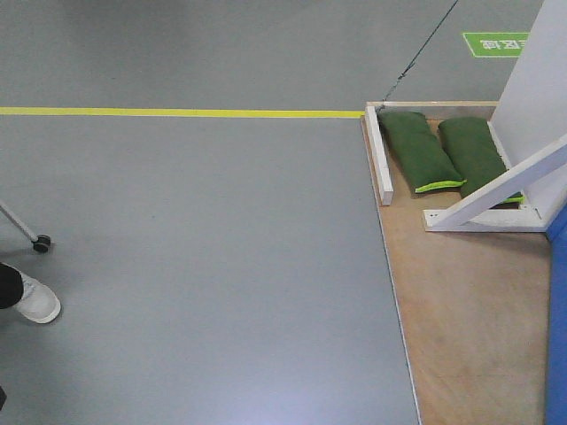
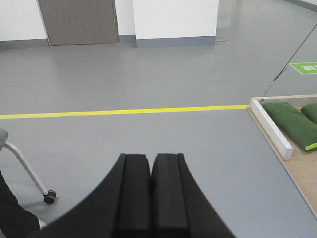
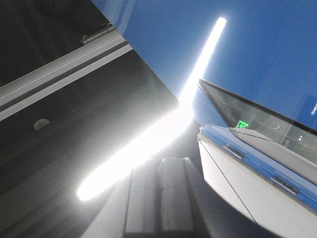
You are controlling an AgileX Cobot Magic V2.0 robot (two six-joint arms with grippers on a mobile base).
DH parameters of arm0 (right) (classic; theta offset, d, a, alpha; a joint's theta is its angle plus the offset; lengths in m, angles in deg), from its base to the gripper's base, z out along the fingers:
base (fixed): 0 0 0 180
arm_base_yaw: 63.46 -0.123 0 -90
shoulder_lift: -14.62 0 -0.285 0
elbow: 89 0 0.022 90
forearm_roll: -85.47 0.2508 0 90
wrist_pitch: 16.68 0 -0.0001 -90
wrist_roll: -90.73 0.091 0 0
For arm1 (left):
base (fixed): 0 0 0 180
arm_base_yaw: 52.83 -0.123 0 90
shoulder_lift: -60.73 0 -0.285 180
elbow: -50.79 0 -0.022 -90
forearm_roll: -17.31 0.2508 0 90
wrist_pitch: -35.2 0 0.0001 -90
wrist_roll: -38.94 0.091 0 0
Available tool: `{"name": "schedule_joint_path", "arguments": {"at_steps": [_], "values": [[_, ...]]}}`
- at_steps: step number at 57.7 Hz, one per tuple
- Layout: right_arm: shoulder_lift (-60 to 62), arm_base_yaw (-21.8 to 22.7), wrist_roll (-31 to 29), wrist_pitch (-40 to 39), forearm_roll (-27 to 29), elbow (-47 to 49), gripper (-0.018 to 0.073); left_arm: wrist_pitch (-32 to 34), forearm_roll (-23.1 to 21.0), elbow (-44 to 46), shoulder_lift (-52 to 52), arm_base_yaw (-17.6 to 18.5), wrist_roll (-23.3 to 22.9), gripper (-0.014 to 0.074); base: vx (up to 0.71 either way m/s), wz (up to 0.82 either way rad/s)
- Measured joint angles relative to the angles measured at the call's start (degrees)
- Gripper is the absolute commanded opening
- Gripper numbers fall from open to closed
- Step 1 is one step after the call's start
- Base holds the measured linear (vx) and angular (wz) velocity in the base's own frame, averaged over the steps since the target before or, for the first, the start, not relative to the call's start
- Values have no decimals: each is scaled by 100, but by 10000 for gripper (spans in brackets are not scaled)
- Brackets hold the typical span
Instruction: Move to blue door and open it
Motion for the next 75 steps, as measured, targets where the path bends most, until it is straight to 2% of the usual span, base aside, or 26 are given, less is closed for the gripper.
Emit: {"name": "schedule_joint_path", "arguments": {"at_steps": [6, 15, 21, 36, 44, 51, 62, 69, 75], "values": [[0, 0, 0, 154, -231, 0, 12, 0, 0, 0, 0, 0, 0, 73, 0, 0], [0, 0, 0, 904, -951, 0, 12, 0, 0, 0, 0, 0, 0, 73, 0, 0], [0, 85, 0, 1286, -1155, 0, 12, 0, 0, 0, 0, 0, 0, 73, 0, 0], [0, 1121, 0, 1951, -1566, 0, 12, 0, 0, 0, 0, 0, 0, 73, 0, 0], [-108, 1473, 0, 2187, -1570, 4, 12, 0, 0, 0, 0, 0, 0, 73, 0, 0], [-337, 1772, 0, 1654, -1520, 4, 12, 0, 0, 0, 0, 0, 0, 73, 0, 0], [-603, 2376, 0, -161, -1732, -4, 12, 0, 0, 0, 0, 0, 0, 73, 0, 0], [-743, 2955, 0, -923, -1973, 2, 12, 0, 0, 0, 0, 0, 0, 73, 0, 0], [-885, 3522, 0, -1187, -2017, 2, 12, 0, 0, 0, 0, 0, 0, 73, 0, 0]]}}
